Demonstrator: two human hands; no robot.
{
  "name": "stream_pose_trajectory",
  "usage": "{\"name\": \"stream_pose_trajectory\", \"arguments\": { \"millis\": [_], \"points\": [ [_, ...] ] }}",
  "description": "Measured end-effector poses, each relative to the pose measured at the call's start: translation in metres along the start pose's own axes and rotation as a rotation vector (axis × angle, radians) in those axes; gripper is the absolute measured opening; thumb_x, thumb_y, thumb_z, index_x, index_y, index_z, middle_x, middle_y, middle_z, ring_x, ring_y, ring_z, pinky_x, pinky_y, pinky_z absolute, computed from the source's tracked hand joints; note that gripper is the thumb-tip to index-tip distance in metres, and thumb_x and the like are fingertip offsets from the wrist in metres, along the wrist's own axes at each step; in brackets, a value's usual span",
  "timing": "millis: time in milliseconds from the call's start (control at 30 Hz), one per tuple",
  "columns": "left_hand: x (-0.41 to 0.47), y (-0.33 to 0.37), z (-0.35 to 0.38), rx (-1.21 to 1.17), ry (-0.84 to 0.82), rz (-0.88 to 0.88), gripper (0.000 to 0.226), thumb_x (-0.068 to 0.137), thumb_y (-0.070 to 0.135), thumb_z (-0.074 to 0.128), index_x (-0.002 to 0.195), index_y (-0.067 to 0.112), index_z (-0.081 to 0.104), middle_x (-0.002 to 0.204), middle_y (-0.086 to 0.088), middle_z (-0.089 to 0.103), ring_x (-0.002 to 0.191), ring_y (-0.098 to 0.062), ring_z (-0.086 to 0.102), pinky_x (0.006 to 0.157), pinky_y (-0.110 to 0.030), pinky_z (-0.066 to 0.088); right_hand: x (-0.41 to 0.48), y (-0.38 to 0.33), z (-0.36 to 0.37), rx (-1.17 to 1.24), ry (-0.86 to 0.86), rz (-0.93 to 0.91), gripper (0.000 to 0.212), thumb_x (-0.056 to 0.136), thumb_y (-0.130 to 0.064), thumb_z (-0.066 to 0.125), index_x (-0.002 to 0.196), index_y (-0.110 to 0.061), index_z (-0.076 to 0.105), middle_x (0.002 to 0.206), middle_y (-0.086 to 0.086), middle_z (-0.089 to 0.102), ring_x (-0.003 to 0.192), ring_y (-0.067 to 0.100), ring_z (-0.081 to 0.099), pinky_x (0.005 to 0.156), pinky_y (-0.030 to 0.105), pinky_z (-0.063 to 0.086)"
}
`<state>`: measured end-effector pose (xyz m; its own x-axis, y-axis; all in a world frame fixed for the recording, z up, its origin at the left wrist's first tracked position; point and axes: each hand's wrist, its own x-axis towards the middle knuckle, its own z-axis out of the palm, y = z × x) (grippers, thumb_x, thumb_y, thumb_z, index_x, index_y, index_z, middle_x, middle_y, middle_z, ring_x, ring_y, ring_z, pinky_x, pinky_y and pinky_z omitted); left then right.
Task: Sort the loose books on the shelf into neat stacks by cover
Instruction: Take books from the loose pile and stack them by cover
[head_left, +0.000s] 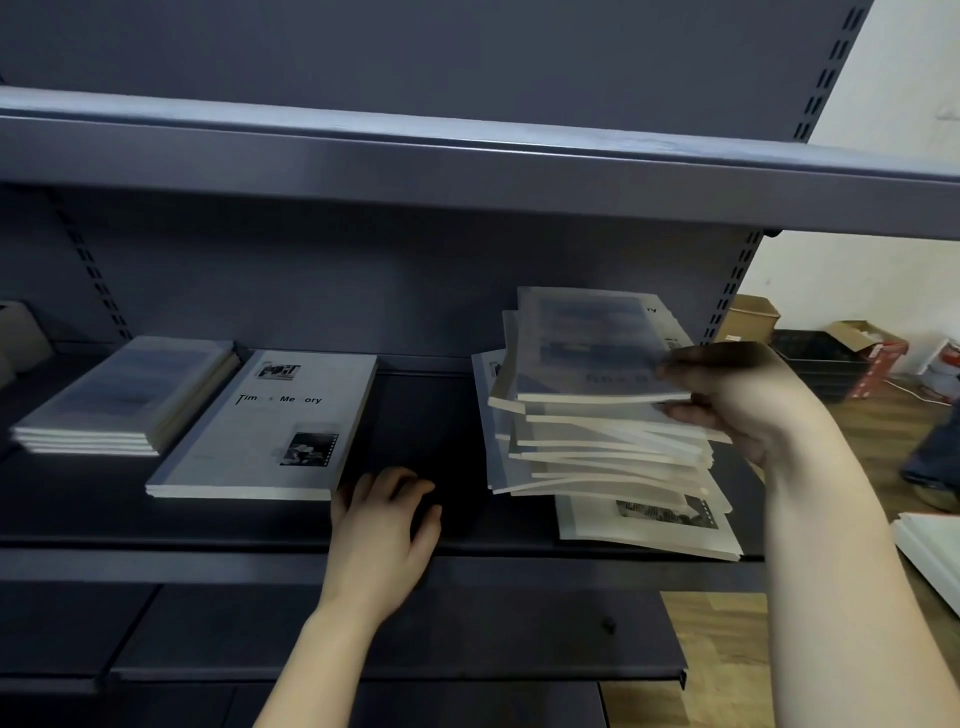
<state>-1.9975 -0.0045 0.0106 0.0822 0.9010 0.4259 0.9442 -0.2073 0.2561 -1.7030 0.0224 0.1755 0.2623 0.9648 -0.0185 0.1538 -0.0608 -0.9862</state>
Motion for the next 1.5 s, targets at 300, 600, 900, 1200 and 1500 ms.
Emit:
{"name": "stream_pose_trajectory", "arguments": {
  "millis": [300,600,900,1200,1500],
  "points": [
    [-0.005,-0.016,-0.006,-0.044,0.033,0.022,0.04,0.085,0.043,0.039,0.101,0.022,0.07,0.106,0.002,0.062,0.094,-0.024,0.059,0.084,-0.048,0.042,-0.02,-0.008,0.013,0.025,-0.002,-0.062,0.022,0.083,0.005,0.068,0.101,0.0,0.057,0.101,0.014,0.062,0.051,0.017,0.069,0.045,0.016,0.051],
    [-0.007,-0.086,-0.03,-0.059,0.024,0.04,0.04,0.087,0.042,0.038,0.104,0.023,0.069,0.11,0.004,0.062,0.1,-0.021,0.057,0.089,-0.043,0.038,-0.042,-0.015,0.093,0.125,-0.009,-0.196,0.024,0.088,0.005,0.06,0.108,-0.008,0.059,0.097,0.007,0.069,0.082,0.02,0.071,0.054,0.022,0.057],
    [-0.018,-0.206,-0.07,0.004,-0.036,0.0,0.041,0.085,0.042,0.037,0.103,0.025,0.069,0.109,0.002,0.062,0.1,-0.024,0.057,0.085,-0.047,0.043,-0.055,0.005,0.244,0.175,-0.081,-0.13,0.024,0.091,0.002,0.059,0.111,-0.01,0.058,0.096,0.008,0.068,0.085,0.022,0.069,0.054,0.026,0.056],
    [-0.024,-0.298,-0.089,-0.005,-0.005,-0.005,0.041,0.086,0.042,0.038,0.107,0.023,0.068,0.108,0.001,0.062,0.094,-0.025,0.057,0.083,-0.045,0.042,-0.068,0.022,0.36,0.219,-0.16,-0.02,0.023,0.091,0.0,0.059,0.111,-0.012,0.06,0.101,0.011,0.069,0.091,0.024,0.07,0.06,0.027,0.057],
    [-0.025,-0.357,-0.097,0.013,0.045,-0.035,0.04,0.085,0.041,0.039,0.104,0.021,0.068,0.107,-0.001,0.063,0.095,-0.027,0.058,0.082,-0.043,0.042,-0.07,0.031,0.441,0.167,-0.22,0.017,0.018,0.093,0.001,0.055,0.103,-0.014,0.06,0.105,0.008,0.063,0.097,0.023,0.064,0.063,0.028,0.058]
  ]
}}
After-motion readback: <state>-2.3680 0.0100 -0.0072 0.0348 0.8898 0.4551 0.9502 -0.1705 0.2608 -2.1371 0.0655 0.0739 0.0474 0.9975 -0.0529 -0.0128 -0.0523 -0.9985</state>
